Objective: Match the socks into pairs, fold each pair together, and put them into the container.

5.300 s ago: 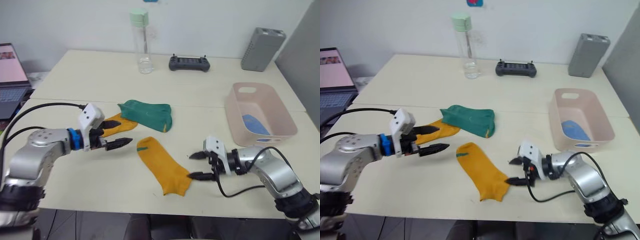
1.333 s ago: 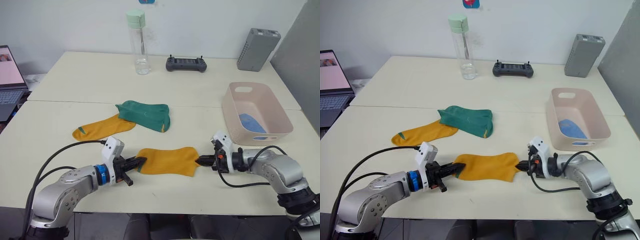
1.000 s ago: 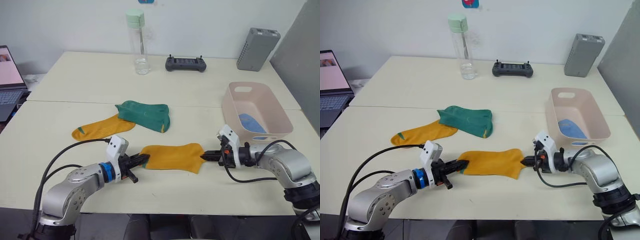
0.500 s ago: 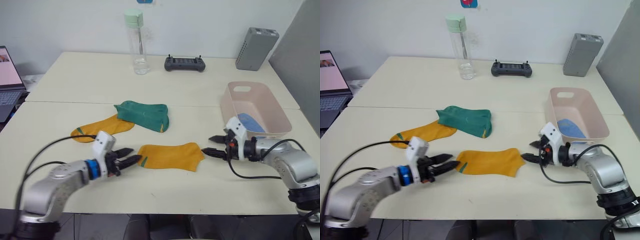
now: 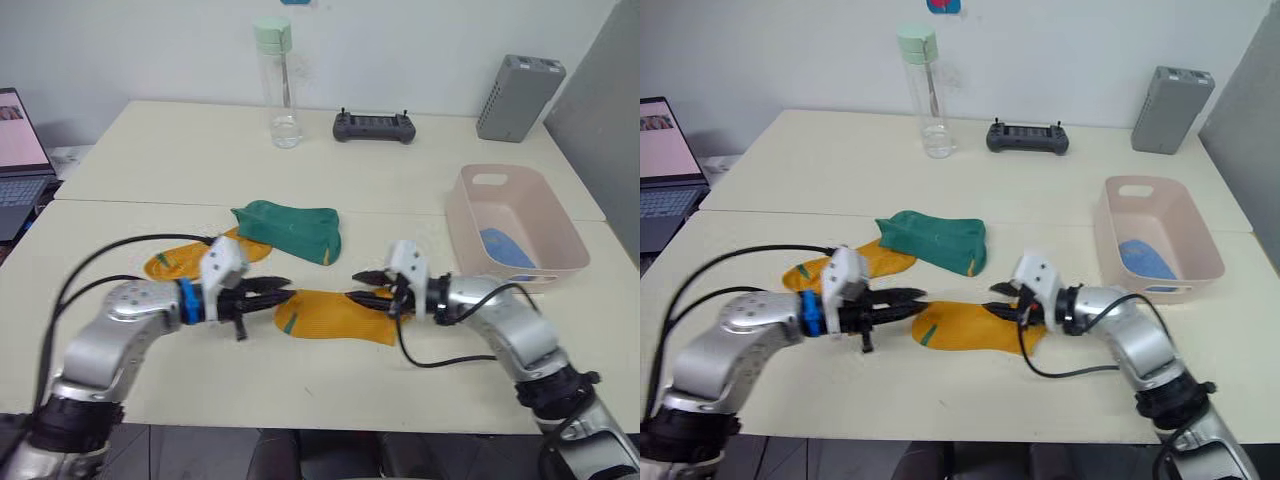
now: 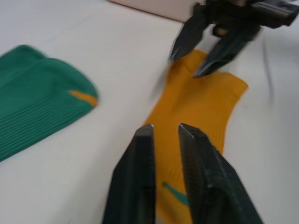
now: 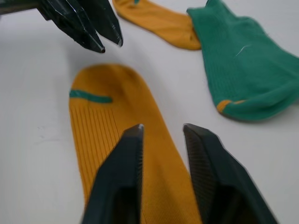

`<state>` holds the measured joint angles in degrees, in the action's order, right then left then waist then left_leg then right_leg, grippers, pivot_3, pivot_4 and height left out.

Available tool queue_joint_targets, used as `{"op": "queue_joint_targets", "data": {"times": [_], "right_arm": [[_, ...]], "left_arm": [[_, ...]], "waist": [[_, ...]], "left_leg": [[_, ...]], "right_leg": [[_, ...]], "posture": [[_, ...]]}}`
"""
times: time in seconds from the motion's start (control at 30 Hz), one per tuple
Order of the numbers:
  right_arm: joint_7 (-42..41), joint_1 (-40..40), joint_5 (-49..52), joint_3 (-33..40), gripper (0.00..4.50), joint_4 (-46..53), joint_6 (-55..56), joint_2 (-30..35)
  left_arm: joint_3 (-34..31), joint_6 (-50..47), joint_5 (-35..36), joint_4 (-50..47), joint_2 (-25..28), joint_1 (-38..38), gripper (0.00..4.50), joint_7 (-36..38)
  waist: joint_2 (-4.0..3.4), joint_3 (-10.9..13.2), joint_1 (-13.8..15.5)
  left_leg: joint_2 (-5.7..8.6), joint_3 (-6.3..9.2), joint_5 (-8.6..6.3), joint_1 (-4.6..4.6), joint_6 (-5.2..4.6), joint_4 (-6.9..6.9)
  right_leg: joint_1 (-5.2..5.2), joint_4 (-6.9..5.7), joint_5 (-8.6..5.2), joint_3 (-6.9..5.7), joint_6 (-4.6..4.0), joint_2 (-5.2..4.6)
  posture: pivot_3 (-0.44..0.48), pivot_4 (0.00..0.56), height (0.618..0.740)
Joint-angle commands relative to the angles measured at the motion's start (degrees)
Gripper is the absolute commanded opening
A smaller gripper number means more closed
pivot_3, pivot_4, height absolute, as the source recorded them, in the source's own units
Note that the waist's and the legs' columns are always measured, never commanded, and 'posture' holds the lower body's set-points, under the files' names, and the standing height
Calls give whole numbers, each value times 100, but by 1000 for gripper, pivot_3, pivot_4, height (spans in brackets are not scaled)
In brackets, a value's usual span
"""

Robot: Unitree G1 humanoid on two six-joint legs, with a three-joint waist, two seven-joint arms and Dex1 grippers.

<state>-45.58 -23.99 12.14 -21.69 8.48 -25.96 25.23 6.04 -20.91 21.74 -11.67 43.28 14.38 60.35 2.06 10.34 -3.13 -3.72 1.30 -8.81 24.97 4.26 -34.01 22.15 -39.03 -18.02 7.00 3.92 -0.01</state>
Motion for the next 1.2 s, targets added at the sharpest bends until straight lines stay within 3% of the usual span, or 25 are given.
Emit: {"op": "queue_joint_targets", "data": {"times": [0.03, 0.13, 0.3, 0.5, 0.6, 0.67, 0.73, 0.83, 0.93, 1.13, 1.2], "right_arm": [[171, 36, -200, 205, 67, -378, 403, -68], [99, 312, -305, 403, 10, -721, 740, 128], [-83, 797, -194, 882, 10, -725, 998, 561], [-295, 1117, 554, 1428, 10, 364, 776, 612], [-332, 1184, 524, 1322, 10, 719, 690, 636], [-646, 1346, 363, 1169, 10, 1075, 834, 987], [-864, 1462, 287, 1105, 391, 1289, 971, 1270], [-1258, 1567, 275, 974, 1282, 1454, 1114, 1603], [-1597, 1495, -177, 571, 2362, 1137, 1675, 1793], [-1604, 1151, -812, 267, 4498, 504, 2450, 1681], [-1559, 1015, -1024, 190, 4500, 320, 2639, 1628]], "left_arm": [[344, 874, -774, 671, -180, 101, 0, -147], [386, 1590, -1138, 1402, -320, 114, 0, -216], [28, 1593, -720, 1592, -551, -31, 0, -139], [-413, 1371, -207, 806, -345, -618, 0, 93], [-489, 1453, -260, 575, -284, -683, 0, 92], [-647, 1618, -239, 402, -106, -725, 0, 242], [-745, 1958, -296, 340, 80, -769, 0, 437], [-787, 2563, -382, 415, 411, -922, 631, 933], [-605, 3448, -636, 813, 614, -971, 1568, 1406], [-173, 4526, -1333, 1758, 356, -299, 3479, 1302], [-27, 4943, -1674, 2112, 238, -39, 4116, 1114]], "waist": [[-1, 0, 1], [0, -1, 6], [-3, -4, 41], [-5, -2, -11], [-6, -2, -13], [-6, -2, -12], [-5, -2, -5], [-5, -2, -1], [-5, -2, -6], [-5, -2, 6], [-5, -2, 21]], "left_leg": [[0, -2, 0, -1, 0, -1], [1, -3, 0, 0, 0, -5], [1, 1, 0, -4, 0, -4], [0, 1, 0, -9, 0, -4], [-2, 4, 0, -10, -1, -5], [-2, 4, 1, -11, -1, -7], [0, 0, 0, -10, 0, -8], [1, -2, 0, -10, 0, -6], [0, -4, 0, -11, 0, -4], [0, -8, 1, -13, -1, -14], [0, -6, 1, -13, -1, -22]], "right_leg": [[-1, 0, 0, 2, 0, 0], [-3, 2, 2, 4, 3, -1], [-14, 2, 7, -3, -8, -2], [-17, 0, -3, 0, 13, -2], [-15, -6, -3, 0, 15, 0], [-18, -4, -3, 0, 16, -1], [-17, 1, -4, 3, 15, -4], [-16, 4, -6, 2, 11, -7], [-15, 4, -16, 2, -7, -7], [-16, 1, -23, 5, -18, -7], [-18, 1, -20, 3, -12, -6]], "posture": [[0, 150, 740], [0, 150, 740], [0, 150, 740], [0, 150, 740], [0, 150, 740], [0, 150, 740], [0, 150, 740], [0, 150, 740], [0, 150, 740], [0, 150, 740], [0, 150, 740]]}}
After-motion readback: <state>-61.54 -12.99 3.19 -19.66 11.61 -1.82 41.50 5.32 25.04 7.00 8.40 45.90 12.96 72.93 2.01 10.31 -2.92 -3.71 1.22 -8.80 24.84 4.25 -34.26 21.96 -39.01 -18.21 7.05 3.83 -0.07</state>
